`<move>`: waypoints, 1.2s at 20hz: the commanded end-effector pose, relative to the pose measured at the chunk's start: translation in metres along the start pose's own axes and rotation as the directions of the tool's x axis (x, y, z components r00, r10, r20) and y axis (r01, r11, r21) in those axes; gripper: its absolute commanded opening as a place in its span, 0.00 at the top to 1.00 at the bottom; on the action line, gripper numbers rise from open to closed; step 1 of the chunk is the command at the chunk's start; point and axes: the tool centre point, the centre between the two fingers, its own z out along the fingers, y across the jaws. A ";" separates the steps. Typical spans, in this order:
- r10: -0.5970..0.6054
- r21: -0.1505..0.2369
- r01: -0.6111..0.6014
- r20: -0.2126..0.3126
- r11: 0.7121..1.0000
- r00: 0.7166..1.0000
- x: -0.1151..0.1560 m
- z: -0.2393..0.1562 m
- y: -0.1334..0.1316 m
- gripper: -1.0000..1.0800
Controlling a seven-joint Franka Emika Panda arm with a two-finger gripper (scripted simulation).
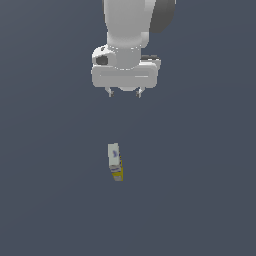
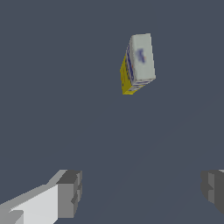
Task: Pick up the object and move it to a goal position.
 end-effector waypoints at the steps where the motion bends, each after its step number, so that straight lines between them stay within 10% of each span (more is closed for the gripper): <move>1: 0.000 0.000 0.000 0.000 1.000 1.000 0.000 0.000 0.000 0.04; 24: -0.055 -0.004 0.055 0.012 0.998 0.998 0.025 0.008 -0.002 0.04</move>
